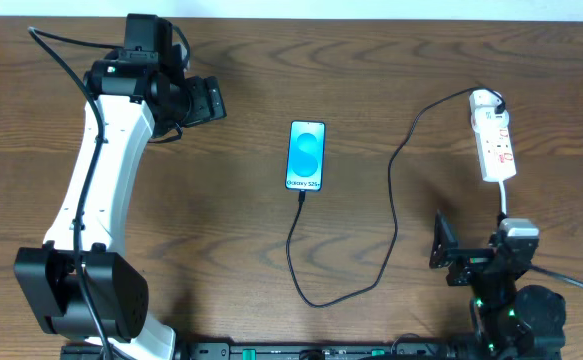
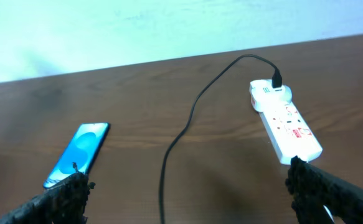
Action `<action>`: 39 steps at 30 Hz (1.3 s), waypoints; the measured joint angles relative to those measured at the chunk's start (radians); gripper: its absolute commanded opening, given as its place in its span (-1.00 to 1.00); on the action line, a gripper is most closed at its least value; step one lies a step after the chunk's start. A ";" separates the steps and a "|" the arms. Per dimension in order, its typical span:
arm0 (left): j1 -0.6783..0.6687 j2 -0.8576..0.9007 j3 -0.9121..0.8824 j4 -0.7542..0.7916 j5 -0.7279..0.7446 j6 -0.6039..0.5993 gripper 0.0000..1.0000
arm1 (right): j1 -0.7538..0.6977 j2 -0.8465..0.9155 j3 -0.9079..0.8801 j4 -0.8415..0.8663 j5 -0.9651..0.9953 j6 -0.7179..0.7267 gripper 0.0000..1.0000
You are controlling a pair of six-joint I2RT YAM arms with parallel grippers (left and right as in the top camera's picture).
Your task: Plug charger to phone and switch on socket
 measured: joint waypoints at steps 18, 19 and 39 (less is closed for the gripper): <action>0.000 0.000 0.000 -0.001 0.000 0.000 0.79 | 0.007 -0.088 -0.391 0.550 -0.055 -0.173 0.99; 0.000 0.000 0.000 0.000 0.000 0.000 0.79 | 0.007 -0.088 -0.390 0.550 -0.055 -0.173 0.99; 0.000 0.000 0.000 -0.001 0.000 0.000 0.79 | 0.007 -0.088 -0.391 0.475 0.002 -0.165 0.99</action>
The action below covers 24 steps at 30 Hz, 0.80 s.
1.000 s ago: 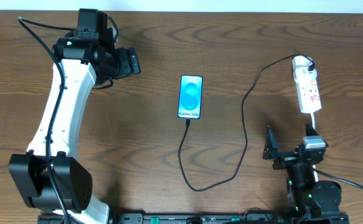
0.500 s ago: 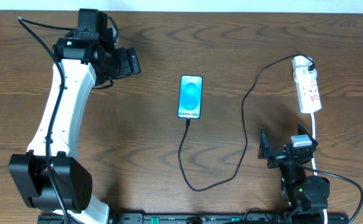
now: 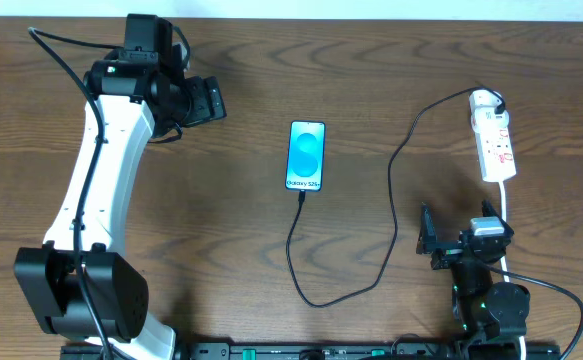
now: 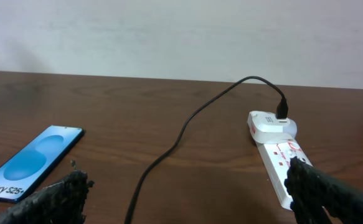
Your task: Plug charger to phone and switch on socket
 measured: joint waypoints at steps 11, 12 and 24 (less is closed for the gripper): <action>0.000 0.000 0.000 0.000 0.000 0.000 0.79 | 0.000 0.000 0.000 0.000 0.000 0.000 0.99; 0.000 0.000 0.000 0.000 0.000 0.000 0.79 | 0.000 0.000 0.000 0.000 0.000 0.000 0.98; 0.000 0.000 0.000 -0.005 -0.023 0.002 0.79 | 0.000 0.000 0.000 0.000 0.000 0.000 0.99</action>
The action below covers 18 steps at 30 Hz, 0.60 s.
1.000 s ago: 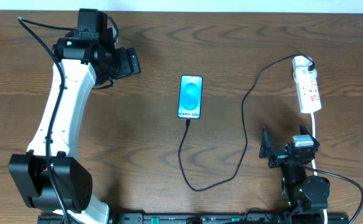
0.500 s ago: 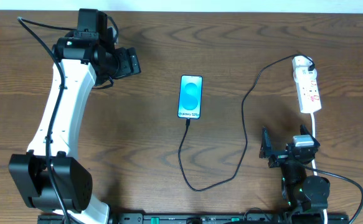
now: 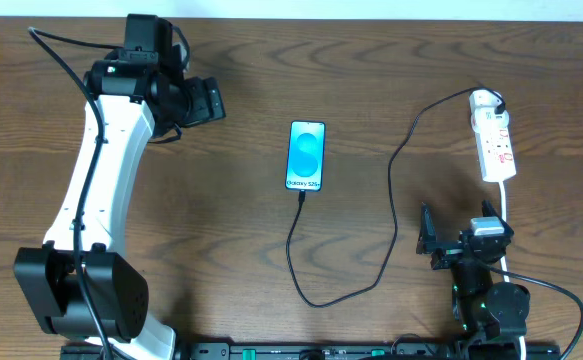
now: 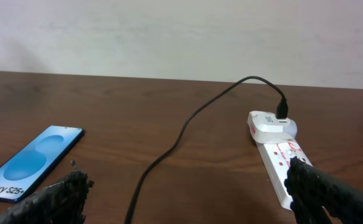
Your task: Plug charger to phone and switch on socket
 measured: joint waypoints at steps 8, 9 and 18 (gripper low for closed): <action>0.000 -0.002 -0.009 -0.086 -0.048 0.002 0.79 | 0.000 0.000 0.000 0.000 0.000 0.000 0.99; -0.001 -0.006 -0.021 -0.085 -0.053 0.003 0.79 | 0.000 0.000 0.000 0.000 0.000 0.000 0.99; -0.001 -0.174 -0.257 -0.034 -0.100 0.003 0.96 | 0.000 0.000 0.000 0.000 0.000 0.000 0.99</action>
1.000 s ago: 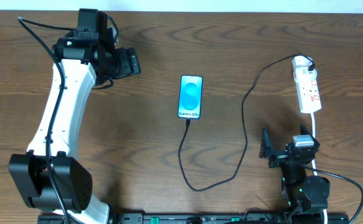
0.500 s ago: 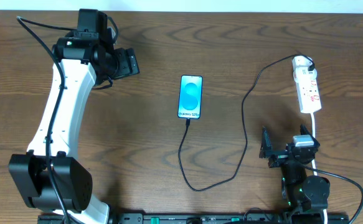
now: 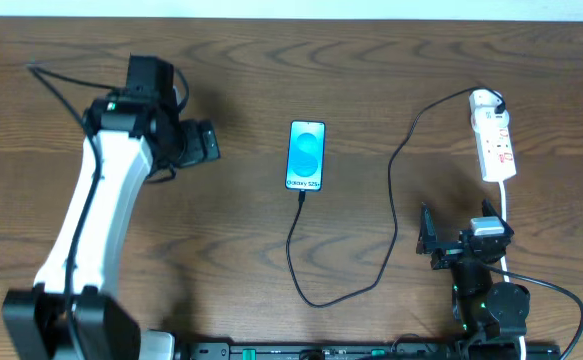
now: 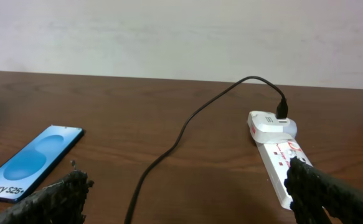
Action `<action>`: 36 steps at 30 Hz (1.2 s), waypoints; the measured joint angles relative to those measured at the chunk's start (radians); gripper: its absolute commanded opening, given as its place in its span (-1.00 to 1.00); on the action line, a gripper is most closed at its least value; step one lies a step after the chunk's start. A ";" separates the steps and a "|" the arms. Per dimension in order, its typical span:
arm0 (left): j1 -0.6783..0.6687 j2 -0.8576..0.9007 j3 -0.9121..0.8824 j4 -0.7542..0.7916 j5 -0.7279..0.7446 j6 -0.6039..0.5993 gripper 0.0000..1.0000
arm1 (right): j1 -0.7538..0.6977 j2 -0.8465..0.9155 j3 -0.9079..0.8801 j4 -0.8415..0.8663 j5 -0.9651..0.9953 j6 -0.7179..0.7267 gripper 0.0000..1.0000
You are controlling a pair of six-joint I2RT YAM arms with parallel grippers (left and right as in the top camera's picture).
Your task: Plug charger to phone and switch on socket
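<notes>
The phone (image 3: 307, 155) lies face up mid-table with its blue screen lit; it also shows as the phone (image 4: 28, 163) at the lower left of the right wrist view. A black cable (image 3: 391, 190) meets its near edge, loops toward me, and runs to a white adapter (image 4: 271, 123) on the white power strip (image 3: 494, 140) at far right. My right gripper (image 4: 187, 199) sits low, just short of the strip's near end, open and empty. My left gripper (image 3: 203, 142) hovers left of the phone; its jaws are unclear.
The strip's white cord (image 3: 506, 205) runs toward the near edge beside the right arm. A pale wall (image 4: 181, 31) stands behind the brown wooden table (image 3: 221, 250). The left arm's white link (image 3: 91, 220) spans the table's left side.
My left gripper has moved nearer to me and slightly left, and the arm's base link has turned. The right arm, phone, cable and strip have not moved.
At first my right gripper stood higher and a little to the right, looking down on phone and strip. It then sat lower near the table's front edge, open, and has stayed there. The left arm held still until now, when it shifted toward me.
</notes>
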 measured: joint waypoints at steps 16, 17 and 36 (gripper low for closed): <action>0.000 -0.494 -0.299 0.038 -0.034 0.026 0.96 | 0.000 0.000 0.000 0.000 0.000 0.000 0.99; 0.000 -0.509 -0.303 0.029 -0.034 0.026 0.96 | 0.000 0.000 0.000 0.000 0.000 0.000 0.99; 0.000 -0.976 -0.645 0.243 -0.034 0.058 0.96 | 0.000 0.000 0.000 0.000 0.001 0.000 0.99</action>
